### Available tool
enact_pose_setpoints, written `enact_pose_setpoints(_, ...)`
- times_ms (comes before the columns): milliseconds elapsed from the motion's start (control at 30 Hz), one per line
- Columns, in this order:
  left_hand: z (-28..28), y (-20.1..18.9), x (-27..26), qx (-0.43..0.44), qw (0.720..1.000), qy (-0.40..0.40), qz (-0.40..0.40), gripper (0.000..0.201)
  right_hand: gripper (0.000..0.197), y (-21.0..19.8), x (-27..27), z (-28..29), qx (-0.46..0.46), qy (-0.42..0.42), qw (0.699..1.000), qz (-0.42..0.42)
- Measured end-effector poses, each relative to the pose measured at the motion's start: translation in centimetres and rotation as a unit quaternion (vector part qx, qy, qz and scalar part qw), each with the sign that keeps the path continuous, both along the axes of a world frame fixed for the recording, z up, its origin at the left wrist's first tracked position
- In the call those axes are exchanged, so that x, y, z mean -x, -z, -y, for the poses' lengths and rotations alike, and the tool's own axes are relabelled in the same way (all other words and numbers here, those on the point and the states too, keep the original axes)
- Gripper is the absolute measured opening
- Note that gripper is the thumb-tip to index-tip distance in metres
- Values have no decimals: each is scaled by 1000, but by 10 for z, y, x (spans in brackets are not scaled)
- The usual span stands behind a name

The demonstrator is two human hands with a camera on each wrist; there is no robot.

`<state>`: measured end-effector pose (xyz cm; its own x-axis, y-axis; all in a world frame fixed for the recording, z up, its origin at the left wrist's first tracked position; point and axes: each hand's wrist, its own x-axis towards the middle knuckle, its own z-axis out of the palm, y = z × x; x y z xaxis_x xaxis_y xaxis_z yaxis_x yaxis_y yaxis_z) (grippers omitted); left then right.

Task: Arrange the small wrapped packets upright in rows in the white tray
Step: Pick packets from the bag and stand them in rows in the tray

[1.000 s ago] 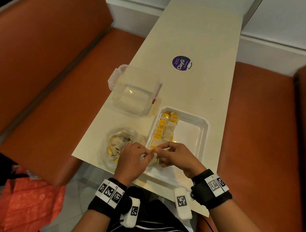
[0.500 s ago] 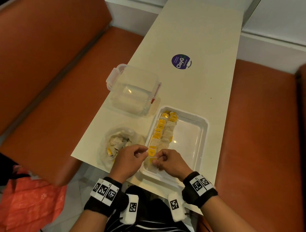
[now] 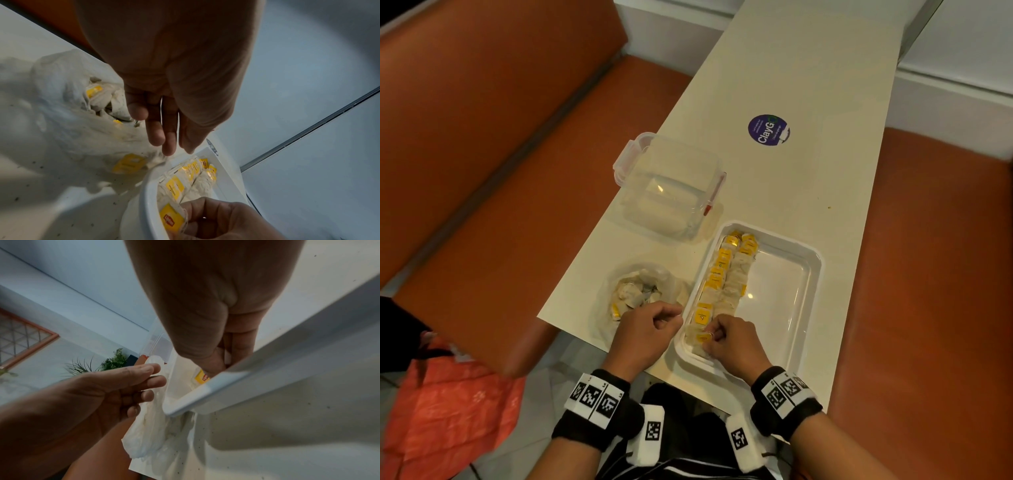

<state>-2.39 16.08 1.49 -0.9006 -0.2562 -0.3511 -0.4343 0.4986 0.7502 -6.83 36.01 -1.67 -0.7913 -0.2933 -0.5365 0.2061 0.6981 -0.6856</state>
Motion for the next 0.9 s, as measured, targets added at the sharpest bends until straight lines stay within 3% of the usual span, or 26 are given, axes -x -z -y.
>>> enact_pose_setpoints(367, 2, -1, -3, -18, 1000, -21, -2, 14, 35, -2, -3, -4, -25, -25, 999, -40)
enact_pose_setpoints(500, 10, -8, -3, -13, 996, -84, -39, 11, 34, -2, -4, -4, -43, -49, 996, -56)
enact_pose_setpoints(633, 34, -7, 0, 46, 988, -138, -57, 10, 36, -1, -4, -4, -74, -76, 988, -108)
enact_pose_setpoints(800, 62, 12, 2, 118, 990, -75, 16, 21, 33, -5, 0, -2, -121, -149, 969, -154)
enact_pose_setpoints(900, 59, 19, 2, 146, 989, -32, 10, 34, 42, -15, 6, -2, -105, -132, 973, -156)
